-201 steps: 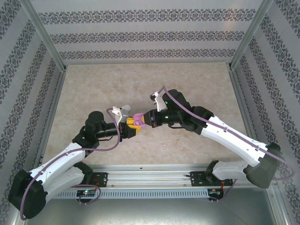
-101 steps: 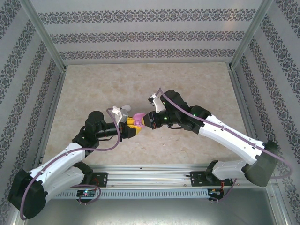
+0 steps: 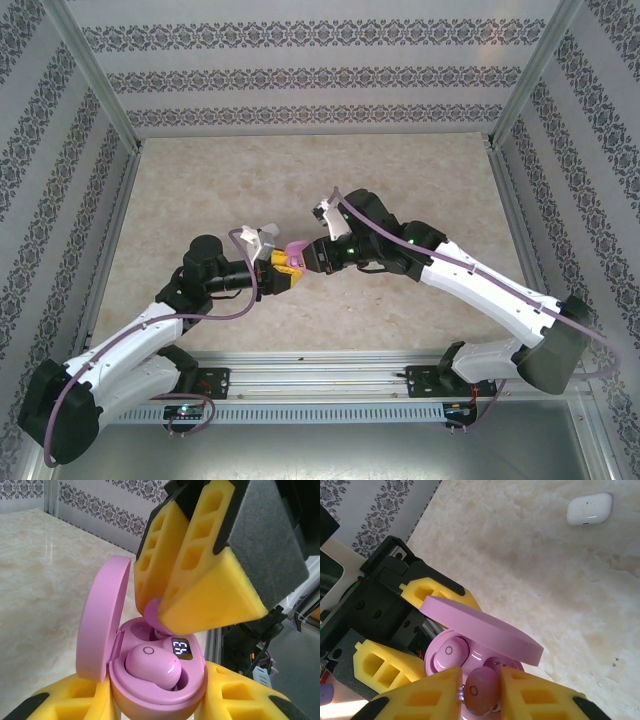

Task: Insert the wireless bluetooth earbuds into the charging case

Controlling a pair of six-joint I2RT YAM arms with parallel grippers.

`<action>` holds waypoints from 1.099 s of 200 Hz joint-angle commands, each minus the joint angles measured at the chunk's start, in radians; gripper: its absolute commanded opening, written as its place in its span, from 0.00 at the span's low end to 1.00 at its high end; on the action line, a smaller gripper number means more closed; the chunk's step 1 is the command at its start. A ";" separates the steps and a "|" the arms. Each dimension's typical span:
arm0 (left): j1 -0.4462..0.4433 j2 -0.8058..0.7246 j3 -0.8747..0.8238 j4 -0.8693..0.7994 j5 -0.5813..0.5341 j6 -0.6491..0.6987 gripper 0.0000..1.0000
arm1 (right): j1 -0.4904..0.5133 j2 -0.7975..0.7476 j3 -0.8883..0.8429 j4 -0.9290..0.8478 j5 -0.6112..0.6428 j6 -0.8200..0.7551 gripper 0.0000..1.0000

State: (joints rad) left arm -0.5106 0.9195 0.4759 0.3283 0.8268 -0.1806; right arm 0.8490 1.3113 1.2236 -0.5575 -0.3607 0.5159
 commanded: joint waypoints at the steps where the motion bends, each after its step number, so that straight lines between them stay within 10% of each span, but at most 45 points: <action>1: -0.009 -0.009 0.046 0.063 0.031 -0.011 0.02 | 0.010 0.023 0.029 -0.048 -0.004 -0.017 0.29; 220: -0.008 -0.022 0.056 0.075 0.032 -0.013 0.03 | -0.154 -0.045 0.043 0.064 -0.027 0.241 0.55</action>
State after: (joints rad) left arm -0.5106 0.9092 0.4850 0.3420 0.8310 -0.1848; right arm 0.7155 1.2224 1.2804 -0.5663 -0.3359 0.6773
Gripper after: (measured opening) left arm 0.340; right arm 0.537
